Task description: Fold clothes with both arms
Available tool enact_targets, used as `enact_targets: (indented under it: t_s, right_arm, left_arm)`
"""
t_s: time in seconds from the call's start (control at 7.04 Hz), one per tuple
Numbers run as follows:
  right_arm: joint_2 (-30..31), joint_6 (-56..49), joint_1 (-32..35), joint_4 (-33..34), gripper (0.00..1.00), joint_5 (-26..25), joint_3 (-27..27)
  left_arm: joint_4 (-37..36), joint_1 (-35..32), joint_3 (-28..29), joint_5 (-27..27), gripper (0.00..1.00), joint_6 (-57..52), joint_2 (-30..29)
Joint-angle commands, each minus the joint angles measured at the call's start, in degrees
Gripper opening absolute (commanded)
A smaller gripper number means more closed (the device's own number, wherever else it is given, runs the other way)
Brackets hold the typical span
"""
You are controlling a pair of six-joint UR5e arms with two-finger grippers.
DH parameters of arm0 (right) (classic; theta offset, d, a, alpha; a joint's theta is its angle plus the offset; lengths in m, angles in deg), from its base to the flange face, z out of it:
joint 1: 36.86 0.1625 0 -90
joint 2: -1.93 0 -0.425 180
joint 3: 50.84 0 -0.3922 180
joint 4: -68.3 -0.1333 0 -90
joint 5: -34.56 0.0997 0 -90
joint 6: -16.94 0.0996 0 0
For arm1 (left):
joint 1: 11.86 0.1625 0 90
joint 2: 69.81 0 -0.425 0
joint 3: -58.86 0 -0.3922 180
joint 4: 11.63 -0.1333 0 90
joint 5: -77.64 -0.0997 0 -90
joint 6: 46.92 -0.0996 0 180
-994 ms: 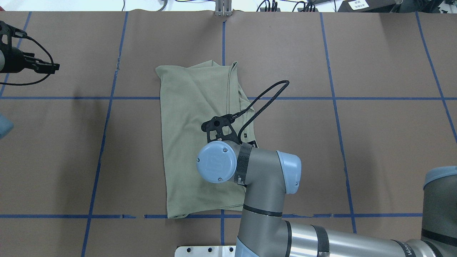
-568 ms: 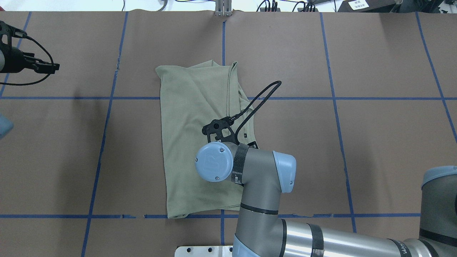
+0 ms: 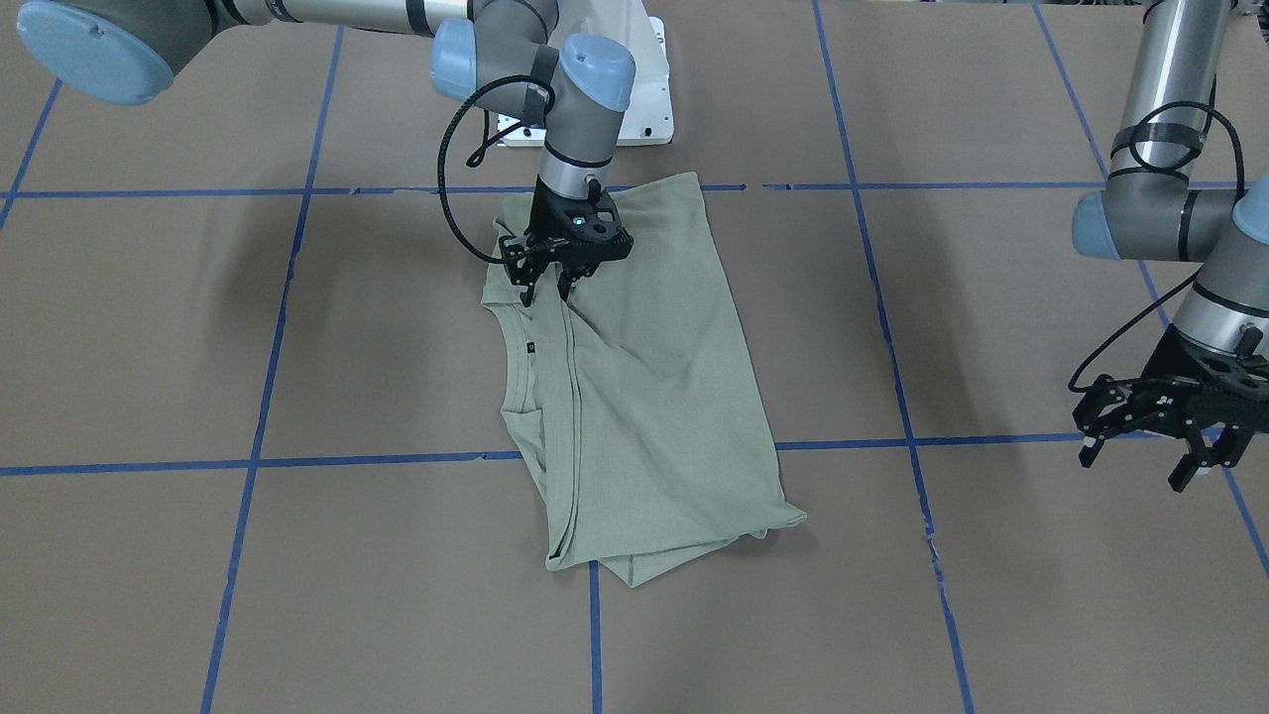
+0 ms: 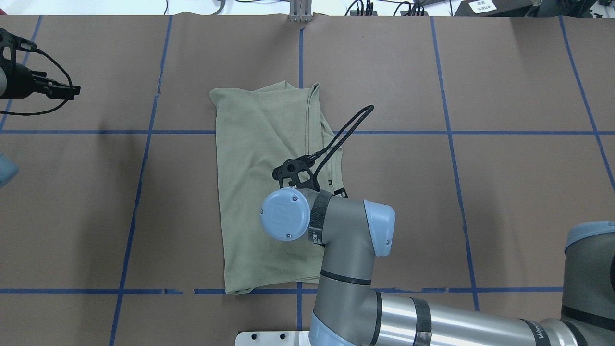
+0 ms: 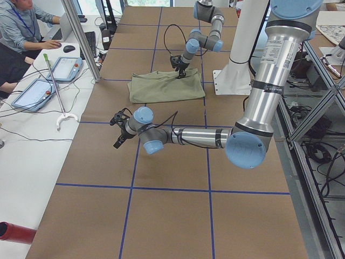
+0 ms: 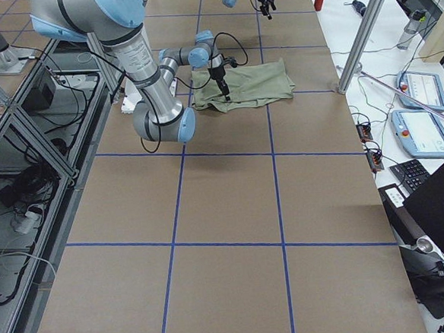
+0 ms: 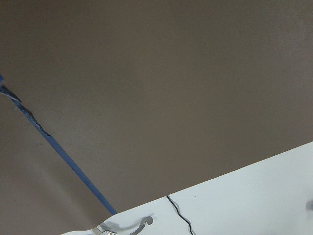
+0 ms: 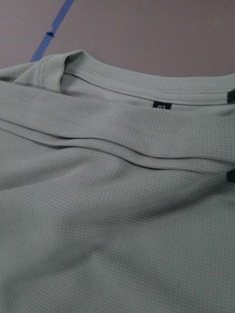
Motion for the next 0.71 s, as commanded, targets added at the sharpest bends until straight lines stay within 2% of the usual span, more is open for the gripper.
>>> enact_targets:
  t_s: [0.0,0.14,0.28,0.57]
  right_arm:
    - [0.43,-0.6,0.68,4.88,0.18,0.12,3.38]
    - [2.44,-1.39,0.77,6.65,0.18,0.12,6.8]
    - [6.72,-1.4,0.77,5.89,0.24,0.04,9.18]
    - [10.09,-1.31,0.86,5.79,0.58,-0.14,12.18]
  left_arm:
    - [0.0,0.09,0.04,-0.02,1.0,0.0,0.0]
    - [0.0,0.09,-0.05,-0.02,1.0,0.0,0.0]
    - [0.0,0.09,-0.14,0.07,1.0,0.0,0.0]
    - [0.0,0.01,-0.23,0.07,1.0,0.0,0.0]
